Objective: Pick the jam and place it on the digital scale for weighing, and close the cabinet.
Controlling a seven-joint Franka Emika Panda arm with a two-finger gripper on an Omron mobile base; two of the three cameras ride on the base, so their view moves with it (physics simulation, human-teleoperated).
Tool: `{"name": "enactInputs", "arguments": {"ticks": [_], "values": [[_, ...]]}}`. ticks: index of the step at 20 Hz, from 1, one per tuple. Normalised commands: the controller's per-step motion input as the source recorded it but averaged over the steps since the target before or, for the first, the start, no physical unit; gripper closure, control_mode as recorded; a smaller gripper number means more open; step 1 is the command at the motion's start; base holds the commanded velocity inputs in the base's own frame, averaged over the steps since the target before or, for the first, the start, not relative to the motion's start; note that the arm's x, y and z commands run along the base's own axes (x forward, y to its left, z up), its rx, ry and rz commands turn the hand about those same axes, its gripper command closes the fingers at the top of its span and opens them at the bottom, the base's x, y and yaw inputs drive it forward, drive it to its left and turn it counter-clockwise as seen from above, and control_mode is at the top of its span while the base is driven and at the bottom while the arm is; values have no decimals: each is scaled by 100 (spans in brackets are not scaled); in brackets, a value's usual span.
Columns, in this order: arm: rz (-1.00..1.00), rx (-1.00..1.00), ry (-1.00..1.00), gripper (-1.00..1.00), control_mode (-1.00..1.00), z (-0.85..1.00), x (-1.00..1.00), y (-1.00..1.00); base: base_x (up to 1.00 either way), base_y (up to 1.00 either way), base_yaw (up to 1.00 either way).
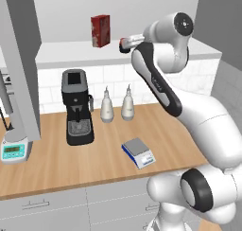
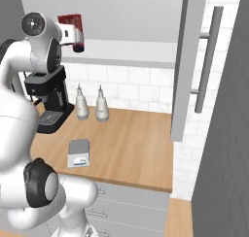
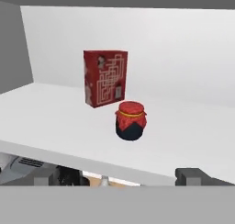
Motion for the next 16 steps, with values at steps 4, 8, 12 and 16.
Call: {"name": "enactInputs", "arguments": {"ticks": [4, 8, 12, 16], "values": [[0, 0, 0, -100, -100, -5, 33, 0, 0, 0, 0], [0, 0, 1, -100, -100, -14, 31, 0, 0, 0, 0], [0, 0, 0, -100, -100, -17, 34, 0, 0, 0, 0], [0, 0, 0, -100, -100, -8, 38, 0, 0, 0, 0]]}}
